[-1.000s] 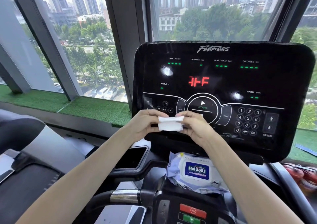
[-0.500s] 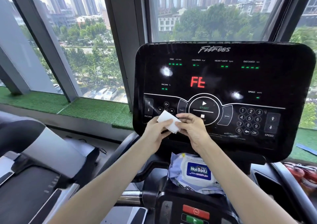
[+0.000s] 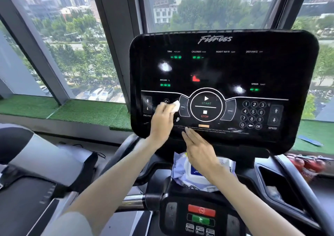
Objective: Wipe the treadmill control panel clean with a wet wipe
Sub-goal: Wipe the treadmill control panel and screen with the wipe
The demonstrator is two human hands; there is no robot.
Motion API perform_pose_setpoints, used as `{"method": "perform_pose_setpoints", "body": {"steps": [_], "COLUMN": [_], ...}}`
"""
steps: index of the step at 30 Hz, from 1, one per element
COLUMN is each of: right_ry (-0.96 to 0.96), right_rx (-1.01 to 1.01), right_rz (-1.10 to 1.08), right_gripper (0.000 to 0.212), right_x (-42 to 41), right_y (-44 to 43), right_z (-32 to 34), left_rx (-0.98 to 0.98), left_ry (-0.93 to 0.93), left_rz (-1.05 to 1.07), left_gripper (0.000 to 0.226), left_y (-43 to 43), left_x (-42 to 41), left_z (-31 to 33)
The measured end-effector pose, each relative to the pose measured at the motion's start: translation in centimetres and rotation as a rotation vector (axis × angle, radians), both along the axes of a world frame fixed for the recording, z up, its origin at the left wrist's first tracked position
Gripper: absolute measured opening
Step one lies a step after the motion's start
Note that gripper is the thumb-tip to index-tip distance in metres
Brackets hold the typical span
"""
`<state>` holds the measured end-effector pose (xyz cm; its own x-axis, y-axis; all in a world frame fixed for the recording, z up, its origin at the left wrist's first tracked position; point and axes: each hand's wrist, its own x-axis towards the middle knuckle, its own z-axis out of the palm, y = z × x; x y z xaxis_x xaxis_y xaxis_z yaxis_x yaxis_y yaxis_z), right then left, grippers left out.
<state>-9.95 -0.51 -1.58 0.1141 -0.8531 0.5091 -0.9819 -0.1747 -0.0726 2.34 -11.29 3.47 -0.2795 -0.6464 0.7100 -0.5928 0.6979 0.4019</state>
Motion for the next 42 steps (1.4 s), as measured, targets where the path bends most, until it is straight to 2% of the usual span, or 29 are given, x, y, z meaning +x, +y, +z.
{"method": "perform_pose_setpoints", "body": {"steps": [2,3,6,7,8,11,12,13,15,16,17,19,20,21,24,25,26,28,29,30,33,34,35,38,39,40,42], "right_ry": [0.082,0.121,0.175,0.166,0.155,0.139,0.135,0.13,0.111,0.102,0.097,0.104,0.107,0.106,0.101,0.102,0.104,0.101,0.098,0.097,0.081,0.076,0.073,0.075,0.077,0.082,0.097], "right_rx": [0.035,0.052,0.101,0.113,0.12,0.12,0.117,0.111,0.106,0.106,0.099,0.066,0.051,0.044,0.025,0.014,0.003,-0.014,-0.014,-0.008,0.011,0.013,0.011,-0.001,-0.003,-0.001,0.015], "right_rz": [0.016,0.014,-0.016,-0.02,-0.02,-0.018,-0.013,-0.011,-0.016,-0.015,-0.017,-0.017,-0.011,-0.006,-0.019,-0.022,-0.024,-0.015,-0.012,-0.014,-0.027,-0.029,-0.029,-0.024,-0.025,-0.025,-0.03], "right_gripper": [0.046,0.044,0.051,0.052,0.052,0.052,0.052,0.052,0.052,0.052,0.051,0.046,0.043,0.044,0.045,0.043,0.042,0.042,0.042,0.043,0.045,0.045,0.045,0.043,0.042,0.04,0.041], "right_x": [-0.5,-0.7,-0.7,-0.6,-0.5,-0.6,-0.6,-0.6,-0.4,-0.3,-0.3,-0.4,-0.5,-0.6,-0.5,-0.4,-0.4,-0.5,-0.6,-0.6,-0.3,-0.3,-0.3,-0.4,-0.4,-0.3,-0.3], "right_y": [0.2,0.4,0.8,0.8,0.8,0.7,0.7,0.7,0.7,0.7,0.7,0.7,0.7,0.7,0.7,0.6,0.6,0.6,0.6,0.7,0.8,0.8,0.8,0.8,0.8,0.7,0.7], "right_z": [-0.5,-0.5,-0.5,-0.4,-0.3,0.0,0.0,0.0,0.0,-0.1,-0.1,-0.2,-0.2,-0.3,-0.5,-0.6,-0.7,-0.7,-0.7,-0.6,-0.5,-0.5,-0.5,-0.6,-0.6,-0.6,-0.7], "left_rx": [-0.14,-0.144,-0.01,0.018,0.017,-0.03,-0.078,-0.087,-0.007,0.027,0.015,-0.065,-0.048,-0.016,0.098,0.114,0.082,0.023,0.027,0.048,0.199,0.234,0.233,0.163,0.168,0.169,0.183], "left_ry": [-0.212,-0.207,0.145,0.148,0.047,-0.405,-0.443,-0.375,-0.082,-0.009,-0.068,-0.329,-0.391,-0.367,0.053,0.125,0.08,-0.201,-0.268,-0.239,0.194,0.271,0.248,-0.154,-0.238,-0.22,-0.005], "left_rz": [-0.153,-0.151,0.091,0.119,0.062,-0.295,-0.317,-0.282,-0.096,-0.06,-0.111,-0.35,-0.407,-0.375,-0.001,0.069,0.048,-0.17,-0.215,-0.172,0.274,0.37,0.355,-0.057,-0.142,-0.145,0.048], "left_gripper": [0.023,0.024,0.032,0.032,0.028,0.024,0.028,0.029,0.024,0.021,0.02,0.025,0.026,0.026,0.021,0.019,0.019,0.023,0.025,0.025,0.019,0.019,0.02,0.025,0.025,0.024,0.019], "left_y": [-0.1,-0.7,-2.4,-2.3,-1.9,-0.2,-0.8,-1.6,-2.1,-1.4,-0.7,0.8,1.0,0.5,-0.8,-0.4,0.0,1.1,1.1,0.5,-1.6,-1.7,-1.3,0.7,0.6,-0.1,-1.7], "left_x": [0.2,0.8,2.1,1.9,1.4,1.2,1.7,2.2,2.7,2.3,1.8,1.1,1.5,1.9,3.0,3.0,2.8,2.8,3.3,3.9,5.3,5.4,5.0,4.0,4.4,4.9,6.3], "left_z": [-0.6,-0.2,1.2,1.2,1.0,-0.2,-0.2,-0.1,0.4,0.4,-0.2,-1.8,-1.9,-1.6,-0.9,-1.0,-1.4,-2.8,-2.8,-2.4,-0.9,-0.8,-0.9,-2.6,-2.6,-2.3,-1.5]}}
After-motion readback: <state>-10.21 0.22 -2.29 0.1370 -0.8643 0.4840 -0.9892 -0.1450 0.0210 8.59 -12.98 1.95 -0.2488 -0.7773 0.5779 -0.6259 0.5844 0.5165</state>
